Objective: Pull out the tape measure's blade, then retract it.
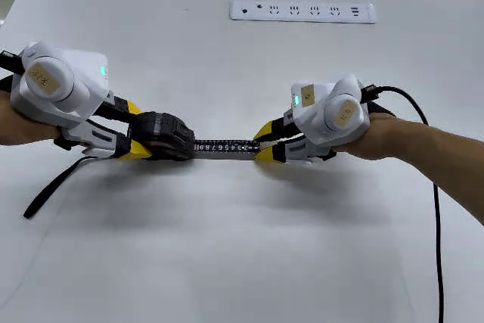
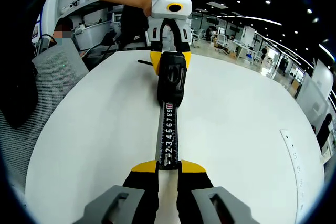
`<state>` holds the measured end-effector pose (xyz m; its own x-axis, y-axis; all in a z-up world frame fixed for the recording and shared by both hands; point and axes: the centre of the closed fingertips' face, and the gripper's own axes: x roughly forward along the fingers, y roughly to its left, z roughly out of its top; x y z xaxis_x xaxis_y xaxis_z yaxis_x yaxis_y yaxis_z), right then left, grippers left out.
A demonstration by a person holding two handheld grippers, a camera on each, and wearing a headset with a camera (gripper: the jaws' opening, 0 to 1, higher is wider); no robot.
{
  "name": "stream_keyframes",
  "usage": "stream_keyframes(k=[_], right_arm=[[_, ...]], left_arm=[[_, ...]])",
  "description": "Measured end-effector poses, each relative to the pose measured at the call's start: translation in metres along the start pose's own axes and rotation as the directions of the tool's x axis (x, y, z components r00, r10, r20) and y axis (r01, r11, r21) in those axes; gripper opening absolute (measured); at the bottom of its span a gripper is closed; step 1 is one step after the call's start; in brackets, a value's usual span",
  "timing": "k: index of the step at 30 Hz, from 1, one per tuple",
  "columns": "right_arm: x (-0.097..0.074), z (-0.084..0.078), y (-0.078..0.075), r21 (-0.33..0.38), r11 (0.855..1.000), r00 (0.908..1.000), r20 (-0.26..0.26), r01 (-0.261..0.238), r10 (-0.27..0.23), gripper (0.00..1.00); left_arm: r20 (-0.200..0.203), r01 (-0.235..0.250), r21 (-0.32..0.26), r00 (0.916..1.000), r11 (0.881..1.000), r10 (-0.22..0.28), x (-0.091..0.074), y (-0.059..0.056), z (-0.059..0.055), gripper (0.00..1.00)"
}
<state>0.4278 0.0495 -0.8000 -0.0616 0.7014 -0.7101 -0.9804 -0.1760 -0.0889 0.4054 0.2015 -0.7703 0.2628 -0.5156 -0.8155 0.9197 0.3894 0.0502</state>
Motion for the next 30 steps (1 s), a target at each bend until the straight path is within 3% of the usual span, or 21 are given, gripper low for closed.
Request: stream_keyframes(k=[30], right_arm=[[-0.041,-0.044,0.0,0.017,1.0,0.9962,-0.086,0.015,-0.013,0.09]], left_arm=[[-0.015,-0.006,-0.007,0.9999,1.0,0.006,0.002,0.002,0.0,0.25]])
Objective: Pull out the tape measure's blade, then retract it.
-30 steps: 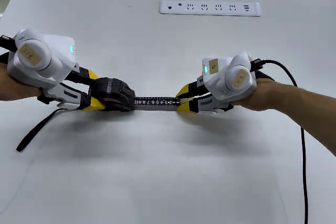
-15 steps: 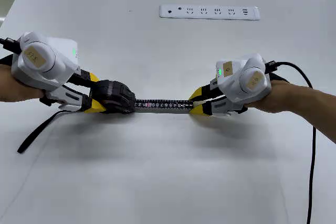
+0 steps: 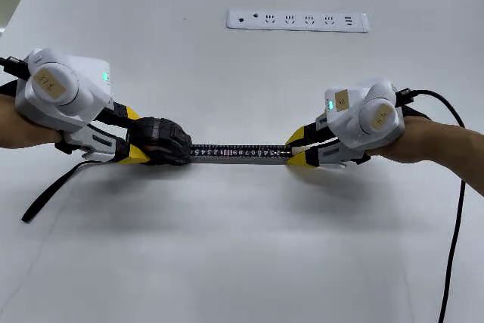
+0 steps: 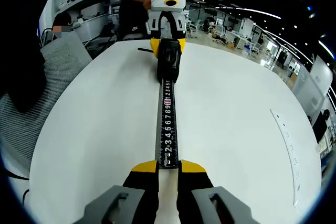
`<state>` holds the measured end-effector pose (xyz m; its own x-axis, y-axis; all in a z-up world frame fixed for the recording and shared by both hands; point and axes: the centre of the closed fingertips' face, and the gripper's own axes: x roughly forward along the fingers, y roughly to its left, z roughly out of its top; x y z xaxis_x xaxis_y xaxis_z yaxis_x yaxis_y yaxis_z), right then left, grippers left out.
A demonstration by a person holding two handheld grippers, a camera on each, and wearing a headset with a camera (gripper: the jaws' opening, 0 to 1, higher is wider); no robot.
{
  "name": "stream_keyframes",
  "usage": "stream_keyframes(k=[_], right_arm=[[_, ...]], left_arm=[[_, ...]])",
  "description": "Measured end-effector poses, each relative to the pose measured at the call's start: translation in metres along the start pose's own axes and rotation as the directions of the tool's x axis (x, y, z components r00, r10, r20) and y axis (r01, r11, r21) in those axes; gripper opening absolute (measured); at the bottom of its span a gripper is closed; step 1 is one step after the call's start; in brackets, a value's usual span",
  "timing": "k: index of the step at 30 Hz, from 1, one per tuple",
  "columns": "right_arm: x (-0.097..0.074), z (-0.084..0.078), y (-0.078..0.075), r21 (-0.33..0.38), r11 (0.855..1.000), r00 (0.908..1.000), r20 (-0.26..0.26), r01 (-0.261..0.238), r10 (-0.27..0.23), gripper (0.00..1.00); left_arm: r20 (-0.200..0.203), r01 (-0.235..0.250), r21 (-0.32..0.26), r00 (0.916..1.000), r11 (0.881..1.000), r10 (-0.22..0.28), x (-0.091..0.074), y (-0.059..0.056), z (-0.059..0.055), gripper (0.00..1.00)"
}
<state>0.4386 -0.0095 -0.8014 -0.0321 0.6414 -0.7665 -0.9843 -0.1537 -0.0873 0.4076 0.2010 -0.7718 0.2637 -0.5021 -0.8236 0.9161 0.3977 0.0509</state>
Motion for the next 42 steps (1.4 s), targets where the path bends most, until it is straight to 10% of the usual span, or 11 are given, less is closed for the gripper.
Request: stream_keyframes(k=[42], right_arm=[[-0.045,-0.054,-0.001,0.012,1.0,0.9881,-0.153,0.013,-0.011,0.09]], left_arm=[[-0.029,0.002,0.004,0.9996,1.0,-0.002,-0.001,-0.003,0.001,0.25]])
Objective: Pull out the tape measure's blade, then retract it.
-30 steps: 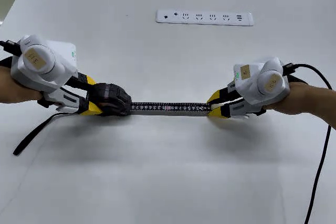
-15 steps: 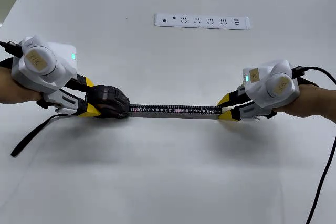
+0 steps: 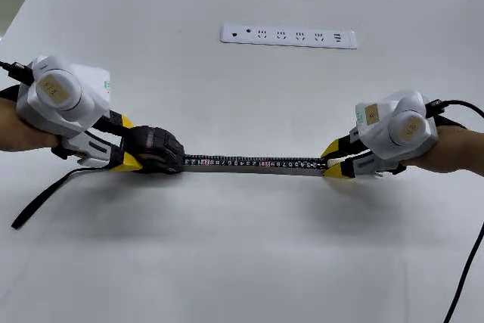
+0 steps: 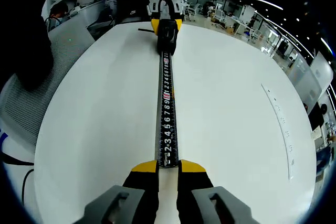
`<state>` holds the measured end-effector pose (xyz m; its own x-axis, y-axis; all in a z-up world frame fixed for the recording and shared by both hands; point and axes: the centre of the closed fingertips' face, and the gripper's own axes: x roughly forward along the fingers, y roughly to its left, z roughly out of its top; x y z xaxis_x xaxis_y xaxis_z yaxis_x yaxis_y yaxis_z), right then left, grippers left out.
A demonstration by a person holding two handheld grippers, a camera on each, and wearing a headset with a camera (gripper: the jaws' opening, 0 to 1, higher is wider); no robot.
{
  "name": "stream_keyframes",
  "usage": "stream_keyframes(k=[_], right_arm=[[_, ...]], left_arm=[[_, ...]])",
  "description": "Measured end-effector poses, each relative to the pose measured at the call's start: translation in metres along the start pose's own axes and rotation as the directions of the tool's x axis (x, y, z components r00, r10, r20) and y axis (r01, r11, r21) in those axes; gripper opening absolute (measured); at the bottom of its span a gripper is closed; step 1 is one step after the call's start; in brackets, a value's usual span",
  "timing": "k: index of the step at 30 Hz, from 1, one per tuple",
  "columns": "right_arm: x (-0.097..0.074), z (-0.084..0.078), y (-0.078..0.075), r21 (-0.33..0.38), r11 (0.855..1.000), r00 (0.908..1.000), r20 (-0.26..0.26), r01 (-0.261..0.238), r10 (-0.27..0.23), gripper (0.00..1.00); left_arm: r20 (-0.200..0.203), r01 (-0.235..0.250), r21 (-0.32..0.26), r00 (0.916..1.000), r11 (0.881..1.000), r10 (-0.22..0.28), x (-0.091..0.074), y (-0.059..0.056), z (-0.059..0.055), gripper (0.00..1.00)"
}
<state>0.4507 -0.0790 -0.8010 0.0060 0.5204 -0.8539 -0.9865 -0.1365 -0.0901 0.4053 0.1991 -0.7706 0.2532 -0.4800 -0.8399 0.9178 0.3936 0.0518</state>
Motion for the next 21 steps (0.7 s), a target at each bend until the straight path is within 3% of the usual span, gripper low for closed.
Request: stream_keyframes(k=[14,21], right_arm=[[0.0011,0.0047,0.0018,0.008,1.0,0.9997,-0.022,-0.006,0.007,0.11],[0.0023,0.0044,0.0024,-0.024,1.0,0.9992,-0.041,-0.008,0.007,0.12]], left_arm=[[-0.008,-0.002,0.006,1.0,1.0,0.002,-0.0003,0.001,0.001,0.26],[-0.016,-0.007,0.017,0.9998,1.0,0.007,-0.0007,-0.0001,0.0005,0.26]])
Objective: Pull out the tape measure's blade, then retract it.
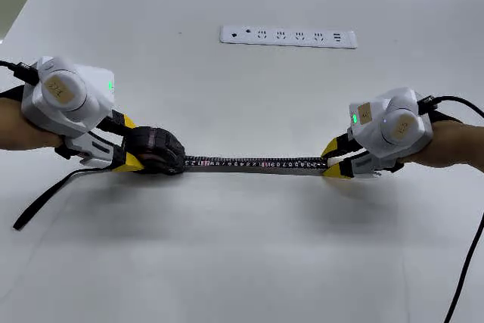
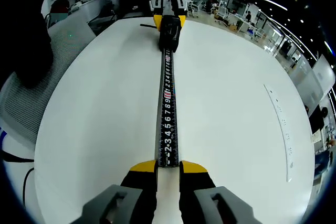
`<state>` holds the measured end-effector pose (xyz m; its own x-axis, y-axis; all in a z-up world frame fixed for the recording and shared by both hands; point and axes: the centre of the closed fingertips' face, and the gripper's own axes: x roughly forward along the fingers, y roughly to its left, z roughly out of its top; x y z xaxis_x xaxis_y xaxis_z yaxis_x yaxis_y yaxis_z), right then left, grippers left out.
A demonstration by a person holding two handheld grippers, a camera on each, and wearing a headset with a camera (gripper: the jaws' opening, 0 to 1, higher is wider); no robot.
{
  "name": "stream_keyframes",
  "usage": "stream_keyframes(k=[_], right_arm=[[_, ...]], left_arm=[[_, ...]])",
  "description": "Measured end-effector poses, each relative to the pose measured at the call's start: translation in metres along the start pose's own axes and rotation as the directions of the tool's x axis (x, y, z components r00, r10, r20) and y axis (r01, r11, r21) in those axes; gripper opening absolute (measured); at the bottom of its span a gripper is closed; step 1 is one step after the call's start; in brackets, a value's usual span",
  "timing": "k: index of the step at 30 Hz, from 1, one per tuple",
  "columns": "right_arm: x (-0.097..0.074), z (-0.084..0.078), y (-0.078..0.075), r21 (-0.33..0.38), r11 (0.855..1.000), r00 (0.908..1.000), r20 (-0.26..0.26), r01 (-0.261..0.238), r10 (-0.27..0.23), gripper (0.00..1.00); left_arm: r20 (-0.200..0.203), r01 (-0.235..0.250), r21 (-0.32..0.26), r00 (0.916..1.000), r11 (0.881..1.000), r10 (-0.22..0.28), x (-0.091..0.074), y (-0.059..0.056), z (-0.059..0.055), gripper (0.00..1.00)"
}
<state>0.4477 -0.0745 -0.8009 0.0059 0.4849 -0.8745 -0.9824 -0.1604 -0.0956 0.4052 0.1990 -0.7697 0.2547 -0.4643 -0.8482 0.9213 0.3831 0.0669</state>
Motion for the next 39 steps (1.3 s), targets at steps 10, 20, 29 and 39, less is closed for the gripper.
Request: stream_keyframes(k=[10,20,29,39], right_arm=[[0.002,0.001,0.0,-0.032,0.999,0.9999,-0.011,0.002,-0.003,0.14],[-0.002,0.005,-0.003,-0.019,0.999,0.9996,-0.003,0.028,-0.028,0.22],[-0.011,0.006,0.001,-0.022,0.999,0.999,-0.005,0.044,-0.044,0.27],[-0.024,0.004,0.0,-0.001,0.996,0.9963,-0.002,0.086,-0.086,0.4]], left_arm=[[-0.005,-0.012,0.028,0.9999,1.0,0.012,-0.001,0.001,0.001,0.27],[0.002,-0.031,0.005,0.9995,1.0,0.031,-0.006,0.002,0.001,0.32],[0.005,-0.036,-0.028,0.9993,0.999,0.036,-0.012,-0.001,-0.003,0.45],[0.012,-0.051,-0.051,0.9986,0.997,0.052,-0.02,-0.008,-0.004,0.62]])
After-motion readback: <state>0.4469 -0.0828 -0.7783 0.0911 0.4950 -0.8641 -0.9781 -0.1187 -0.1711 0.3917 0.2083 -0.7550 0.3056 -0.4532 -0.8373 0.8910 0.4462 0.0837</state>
